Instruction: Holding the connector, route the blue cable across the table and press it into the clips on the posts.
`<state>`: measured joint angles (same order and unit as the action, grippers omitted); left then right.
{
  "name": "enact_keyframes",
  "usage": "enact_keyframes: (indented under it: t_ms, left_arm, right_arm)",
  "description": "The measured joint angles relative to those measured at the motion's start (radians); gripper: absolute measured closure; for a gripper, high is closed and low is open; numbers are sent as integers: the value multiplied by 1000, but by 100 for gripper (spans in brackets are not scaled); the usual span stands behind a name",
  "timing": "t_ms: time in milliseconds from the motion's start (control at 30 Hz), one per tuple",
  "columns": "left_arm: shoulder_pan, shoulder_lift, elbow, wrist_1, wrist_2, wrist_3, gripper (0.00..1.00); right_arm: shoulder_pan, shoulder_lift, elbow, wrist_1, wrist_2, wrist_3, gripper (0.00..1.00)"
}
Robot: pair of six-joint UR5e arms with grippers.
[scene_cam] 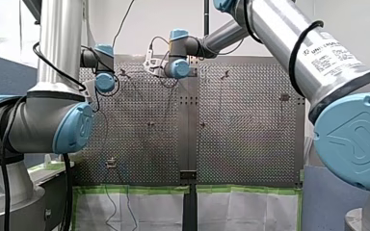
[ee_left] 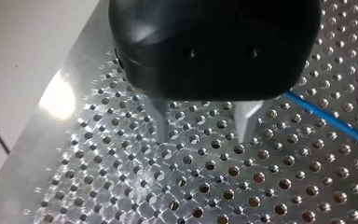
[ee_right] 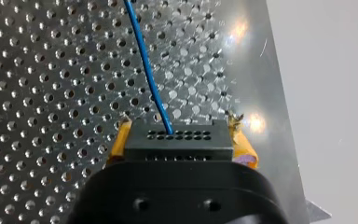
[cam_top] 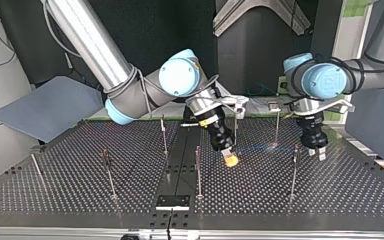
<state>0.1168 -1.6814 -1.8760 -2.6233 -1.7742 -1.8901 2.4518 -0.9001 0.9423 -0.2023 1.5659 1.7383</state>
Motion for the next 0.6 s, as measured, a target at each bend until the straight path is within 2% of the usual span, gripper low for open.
enact_keyframes:
  t_ms: [333, 433, 600]
  left_arm:
    - [-28, 61, -21, -87, -74, -31, 0]
    - [-36, 84, -34, -113, -74, -46, 0]
    - [-42, 124, -63, -153, -44, -70, 0]
  right_arm:
    - [2, 0, 0, 31, 55, -5, 100]
    - [3, 0, 0, 40, 63, -7, 100]
    - [4, 0, 0, 49, 76, -10, 100]
